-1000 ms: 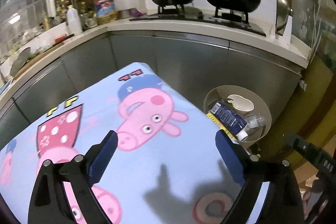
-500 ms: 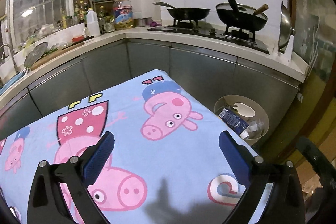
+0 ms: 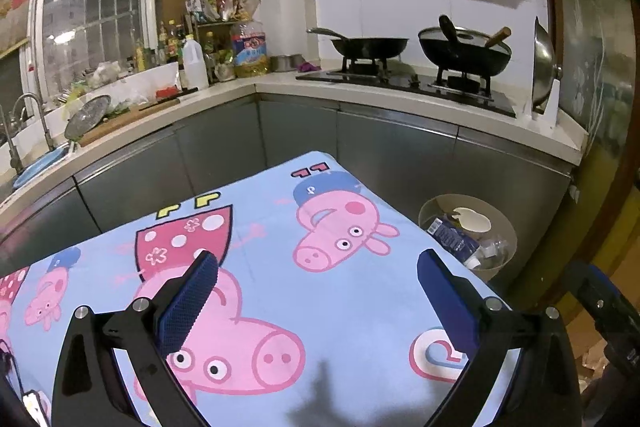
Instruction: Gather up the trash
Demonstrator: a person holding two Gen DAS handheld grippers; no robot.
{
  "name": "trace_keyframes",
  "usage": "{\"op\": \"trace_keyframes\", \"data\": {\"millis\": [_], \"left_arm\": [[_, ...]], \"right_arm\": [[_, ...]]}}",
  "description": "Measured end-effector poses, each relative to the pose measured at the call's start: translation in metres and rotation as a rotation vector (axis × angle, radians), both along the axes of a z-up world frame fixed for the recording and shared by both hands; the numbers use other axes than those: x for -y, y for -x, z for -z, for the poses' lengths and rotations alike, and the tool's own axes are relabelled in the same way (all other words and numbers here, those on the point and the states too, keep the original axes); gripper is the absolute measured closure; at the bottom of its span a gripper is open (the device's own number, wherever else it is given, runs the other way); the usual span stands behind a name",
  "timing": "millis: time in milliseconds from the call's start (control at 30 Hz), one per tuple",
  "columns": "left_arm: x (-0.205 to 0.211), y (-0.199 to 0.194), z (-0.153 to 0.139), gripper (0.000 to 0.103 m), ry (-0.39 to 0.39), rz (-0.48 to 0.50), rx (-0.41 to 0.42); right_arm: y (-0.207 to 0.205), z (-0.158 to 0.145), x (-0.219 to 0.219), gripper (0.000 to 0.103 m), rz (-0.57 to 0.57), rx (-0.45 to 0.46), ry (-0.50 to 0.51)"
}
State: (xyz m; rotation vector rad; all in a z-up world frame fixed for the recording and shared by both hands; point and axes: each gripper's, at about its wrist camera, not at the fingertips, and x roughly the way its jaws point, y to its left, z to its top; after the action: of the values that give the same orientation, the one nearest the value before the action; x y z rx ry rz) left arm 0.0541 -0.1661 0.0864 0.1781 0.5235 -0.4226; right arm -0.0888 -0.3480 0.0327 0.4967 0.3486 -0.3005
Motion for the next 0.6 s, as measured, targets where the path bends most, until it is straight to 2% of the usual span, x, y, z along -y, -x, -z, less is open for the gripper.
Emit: {"op": "trace_keyframes", "data": {"millis": [600], "left_arm": [[-0.009,0.028,-0.021,0.004,0.023,-0.048,0.125]], "right_arm": [[0.014,-0.009,-0.003,0.006,0.01,0.039,-0.017]]}}
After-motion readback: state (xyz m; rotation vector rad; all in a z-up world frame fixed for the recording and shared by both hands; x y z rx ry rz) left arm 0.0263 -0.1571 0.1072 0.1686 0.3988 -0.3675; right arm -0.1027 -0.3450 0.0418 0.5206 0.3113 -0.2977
